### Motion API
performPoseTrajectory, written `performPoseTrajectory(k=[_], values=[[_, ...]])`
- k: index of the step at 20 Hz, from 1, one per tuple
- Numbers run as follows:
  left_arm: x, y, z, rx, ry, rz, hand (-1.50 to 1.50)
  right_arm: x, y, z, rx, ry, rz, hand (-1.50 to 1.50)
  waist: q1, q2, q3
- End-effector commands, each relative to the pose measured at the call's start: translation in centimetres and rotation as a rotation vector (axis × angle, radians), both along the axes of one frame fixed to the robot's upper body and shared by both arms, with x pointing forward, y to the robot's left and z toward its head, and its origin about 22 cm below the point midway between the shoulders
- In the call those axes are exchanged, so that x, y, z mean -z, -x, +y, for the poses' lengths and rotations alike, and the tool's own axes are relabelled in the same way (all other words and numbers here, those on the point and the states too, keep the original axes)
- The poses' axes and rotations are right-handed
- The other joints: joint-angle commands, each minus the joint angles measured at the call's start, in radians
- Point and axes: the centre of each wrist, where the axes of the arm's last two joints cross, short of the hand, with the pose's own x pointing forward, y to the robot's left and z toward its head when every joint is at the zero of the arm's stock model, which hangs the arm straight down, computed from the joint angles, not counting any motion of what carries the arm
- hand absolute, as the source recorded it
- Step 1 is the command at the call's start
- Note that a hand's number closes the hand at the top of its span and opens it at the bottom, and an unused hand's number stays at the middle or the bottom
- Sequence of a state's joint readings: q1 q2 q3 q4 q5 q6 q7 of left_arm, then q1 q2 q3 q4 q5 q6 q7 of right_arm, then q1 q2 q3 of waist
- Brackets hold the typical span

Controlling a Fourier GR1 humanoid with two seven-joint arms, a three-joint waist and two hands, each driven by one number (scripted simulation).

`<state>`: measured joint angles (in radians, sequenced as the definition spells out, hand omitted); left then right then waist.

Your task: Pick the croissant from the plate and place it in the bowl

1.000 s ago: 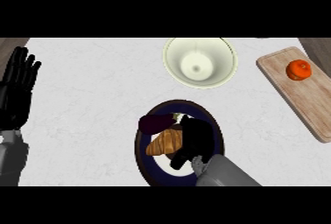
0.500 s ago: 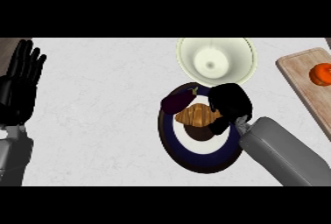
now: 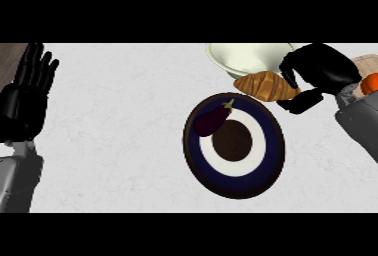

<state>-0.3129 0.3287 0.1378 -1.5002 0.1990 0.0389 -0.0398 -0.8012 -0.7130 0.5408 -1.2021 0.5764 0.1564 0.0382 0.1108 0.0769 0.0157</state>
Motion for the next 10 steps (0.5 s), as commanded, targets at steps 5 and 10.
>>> performPoseTrajectory(k=[5,10], values=[[-0.6,-0.4,-0.7,0.022,0.002,-0.012,0.0,-7.5,-1.3,-5.8,-0.285,-0.218,-0.109,1.5,0.009,0.003,0.003],[-0.3,-0.5,-0.9,0.027,0.006,-0.007,0.0,-10.8,-1.7,-9.2,-0.462,-0.429,-0.099,1.5,0.013,-0.002,-0.003]])
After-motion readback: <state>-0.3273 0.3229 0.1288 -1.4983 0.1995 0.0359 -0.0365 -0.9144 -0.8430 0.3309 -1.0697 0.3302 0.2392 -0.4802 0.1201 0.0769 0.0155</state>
